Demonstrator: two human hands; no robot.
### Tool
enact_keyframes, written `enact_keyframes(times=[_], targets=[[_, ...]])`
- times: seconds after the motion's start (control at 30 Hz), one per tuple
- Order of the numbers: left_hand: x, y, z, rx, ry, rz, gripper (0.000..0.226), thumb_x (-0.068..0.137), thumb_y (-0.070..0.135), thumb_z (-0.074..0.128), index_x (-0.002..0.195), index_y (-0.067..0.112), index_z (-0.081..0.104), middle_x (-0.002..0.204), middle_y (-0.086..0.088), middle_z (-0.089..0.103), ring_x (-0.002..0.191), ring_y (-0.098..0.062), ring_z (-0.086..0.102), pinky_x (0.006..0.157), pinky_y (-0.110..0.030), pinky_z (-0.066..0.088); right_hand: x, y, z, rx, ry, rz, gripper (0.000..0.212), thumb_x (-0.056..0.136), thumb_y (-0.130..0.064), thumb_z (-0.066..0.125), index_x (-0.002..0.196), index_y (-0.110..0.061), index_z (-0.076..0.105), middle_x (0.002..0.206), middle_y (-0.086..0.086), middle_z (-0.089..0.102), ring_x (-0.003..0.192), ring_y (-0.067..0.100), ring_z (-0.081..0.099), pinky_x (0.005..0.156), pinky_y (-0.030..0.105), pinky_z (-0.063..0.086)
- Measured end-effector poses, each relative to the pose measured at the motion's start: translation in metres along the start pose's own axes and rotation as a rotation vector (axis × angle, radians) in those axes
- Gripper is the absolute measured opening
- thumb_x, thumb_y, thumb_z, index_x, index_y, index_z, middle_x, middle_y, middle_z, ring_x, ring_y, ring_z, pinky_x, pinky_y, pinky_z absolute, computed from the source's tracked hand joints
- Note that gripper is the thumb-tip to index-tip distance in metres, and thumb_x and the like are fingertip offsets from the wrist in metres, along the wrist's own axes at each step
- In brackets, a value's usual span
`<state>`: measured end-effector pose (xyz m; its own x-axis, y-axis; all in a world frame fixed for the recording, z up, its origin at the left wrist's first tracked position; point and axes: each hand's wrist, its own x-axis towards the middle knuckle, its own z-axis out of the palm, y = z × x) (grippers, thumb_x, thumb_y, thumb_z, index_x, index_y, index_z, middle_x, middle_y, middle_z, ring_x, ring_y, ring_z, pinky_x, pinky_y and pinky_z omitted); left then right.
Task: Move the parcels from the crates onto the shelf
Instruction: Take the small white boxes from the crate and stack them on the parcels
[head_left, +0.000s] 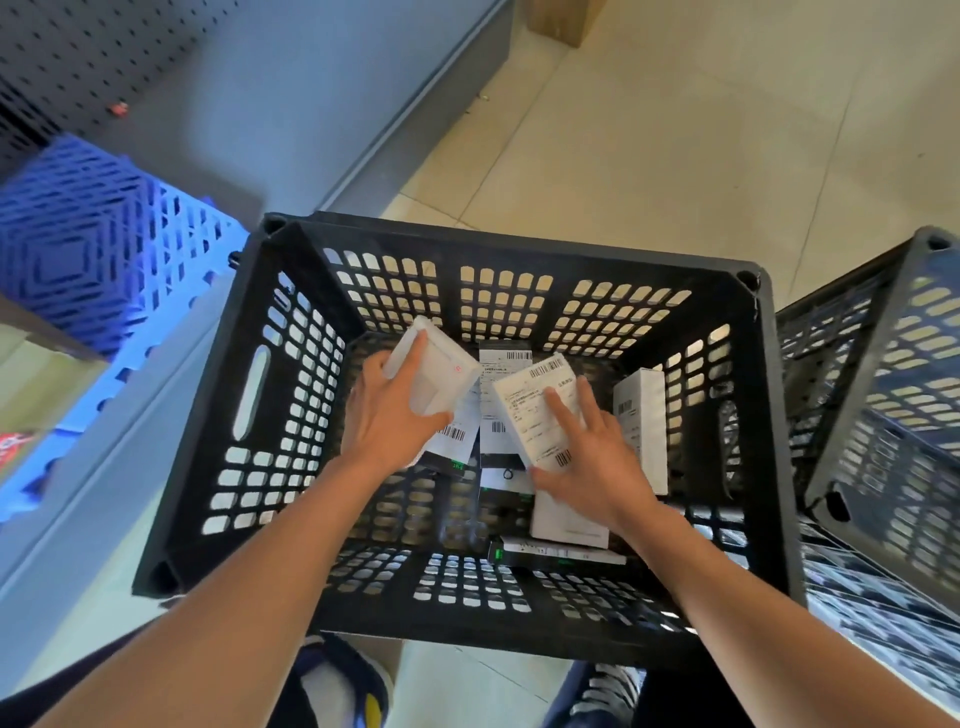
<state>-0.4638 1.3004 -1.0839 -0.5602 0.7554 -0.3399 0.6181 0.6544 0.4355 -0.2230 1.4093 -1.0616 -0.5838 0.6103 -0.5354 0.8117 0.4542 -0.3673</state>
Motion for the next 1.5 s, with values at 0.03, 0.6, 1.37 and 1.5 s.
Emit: enact_keyframes(times=[0.03,0.6,1.37,1.5], targets=[[-0.006,0.002,-0.006,-0.001,0.014,-0.004,0.11,0.076,0.06,0.077,0.158,0.045,0.005,0.146,-0.009,0.028,0.129,-0.031,0.041,0.101,-0.05,0.048,-0.002,-0.007,-0.006,0.024,0.026,0.011,0.102,0.088,-0.054,0.069,0.16,-0.043,-0.003,0.166,-0.012,-0.023,0.154,0.026,0.003,0.119,0.054,0.028],[-0.151,0.033,-0.138,-0.112,0.21,-0.195,0.089,0.077,0.077,0.06,0.151,0.053,0.016,0.154,0.0,0.026,0.14,-0.027,0.028,0.11,-0.056,0.037,-0.092,-0.127,-0.092,-0.003,0.243,-0.159,0.1,0.086,-0.056,0.068,0.16,-0.039,0.003,0.167,-0.009,-0.018,0.152,0.029,0.009,0.117,0.059,0.032],[-0.37,-0.046,-0.305,-0.375,0.579,-0.251,0.094,0.068,0.077,0.064,0.151,0.046,0.034,0.14,-0.008,0.049,0.132,-0.033,0.044,0.105,-0.048,0.045,-0.261,-0.324,-0.114,-0.044,0.435,-0.51,0.093,0.085,-0.069,0.057,0.16,-0.036,0.012,0.166,-0.01,-0.001,0.144,0.03,0.025,0.108,0.053,0.042],[-0.402,-0.059,-0.322,-0.349,0.644,-0.289,0.09,0.075,0.073,0.068,0.152,0.047,0.031,0.14,-0.006,0.043,0.136,-0.031,0.038,0.109,-0.047,0.041,-0.278,-0.354,-0.107,-0.029,0.461,-0.63,0.089,0.087,-0.063,0.059,0.16,-0.032,0.018,0.161,-0.014,0.007,0.138,0.029,0.031,0.103,0.046,0.045]])
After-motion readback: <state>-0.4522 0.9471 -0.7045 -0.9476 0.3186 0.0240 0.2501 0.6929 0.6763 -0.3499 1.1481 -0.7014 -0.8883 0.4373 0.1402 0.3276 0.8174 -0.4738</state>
